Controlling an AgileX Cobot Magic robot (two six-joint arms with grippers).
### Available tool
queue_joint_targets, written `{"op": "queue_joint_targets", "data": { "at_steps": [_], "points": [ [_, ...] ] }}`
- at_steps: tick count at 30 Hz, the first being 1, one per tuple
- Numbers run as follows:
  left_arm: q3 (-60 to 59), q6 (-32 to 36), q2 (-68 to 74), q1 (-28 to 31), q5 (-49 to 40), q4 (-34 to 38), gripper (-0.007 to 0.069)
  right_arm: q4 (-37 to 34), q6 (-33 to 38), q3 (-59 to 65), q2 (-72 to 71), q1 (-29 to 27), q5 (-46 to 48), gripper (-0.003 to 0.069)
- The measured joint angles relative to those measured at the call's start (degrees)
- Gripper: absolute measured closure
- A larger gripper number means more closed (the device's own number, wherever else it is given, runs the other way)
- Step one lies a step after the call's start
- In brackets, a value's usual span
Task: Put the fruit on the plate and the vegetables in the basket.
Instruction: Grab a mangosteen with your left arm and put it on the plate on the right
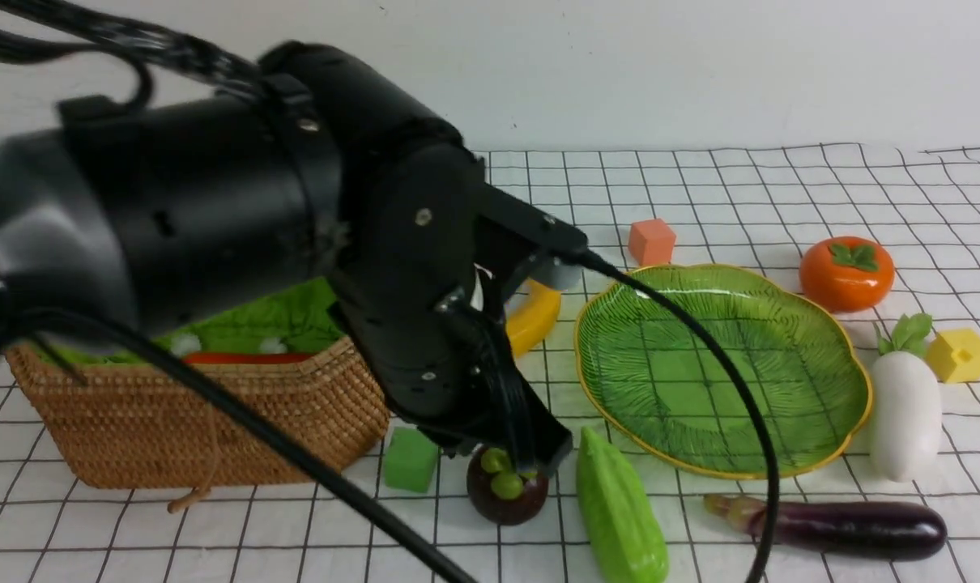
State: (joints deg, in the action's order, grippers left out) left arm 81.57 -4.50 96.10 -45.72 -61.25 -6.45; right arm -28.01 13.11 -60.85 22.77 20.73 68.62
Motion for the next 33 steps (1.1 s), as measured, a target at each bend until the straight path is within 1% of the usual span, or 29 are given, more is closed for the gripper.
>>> {"op": "queue_joint_targets", "data": {
  "at_steps": [3,5,8,11,14,15,16,18,20,25,30,33],
  "points": [
    [0.3,6.5,3.2,0.0,1.2,0.0,0.0619,0.0,0.0,0.0,0.0,0.0,2.6,0.0529],
    [0.3,10.4,5.2,0.0,3.2,0.0,0.0563,0.1,0.0,0.0,0.0,0.0,3.8,0.0527],
    [0.3,14.0,7.0,0.0,7.0,0.0,0.0436,0.2,0.0,0.0,0.0,0.0,3.8,0.0526],
    [0.4,15.5,7.9,0.0,10.9,0.0,0.0239,0.1,0.0,0.0,0.0,0.0,3.8,0.0526],
    [0.7,15.8,9.3,0.0,13.9,-0.3,0.0088,0.1,0.0,0.0,0.0,0.0,3.8,0.0526],
    [0.7,15.8,9.4,0.0,14.1,-0.3,0.0081,0.1,0.0,0.0,0.0,0.0,3.8,0.0526],
    [0.7,15.9,10.8,0.0,15.3,-1.5,0.0042,0.1,0.0,0.0,0.0,0.0,3.8,0.0526],
    [0.7,16.0,12.6,0.0,16.2,-3.3,0.0023,0.1,0.0,0.0,0.0,0.0,3.8,0.0526],
    [0.7,16.0,15.0,0.0,16.7,-6.1,0.0027,0.0,0.0,0.0,0.0,0.0,3.8,0.0526],
    [1.2,15.1,18.9,-0.1,17.0,-11.3,0.0081,-0.9,-0.1,0.0,0.0,0.0,3.8,0.0522],
    [1.8,15.0,19.4,-0.3,16.5,-12.9,0.0084,-1.6,-0.1,0.0,0.0,0.0,3.8,0.0521],
    [3.7,14.9,19.4,-0.7,12.2,-13.6,0.0084,-1.5,-0.1,0.0,0.0,0.0,3.8,0.0521]
  ]
}}
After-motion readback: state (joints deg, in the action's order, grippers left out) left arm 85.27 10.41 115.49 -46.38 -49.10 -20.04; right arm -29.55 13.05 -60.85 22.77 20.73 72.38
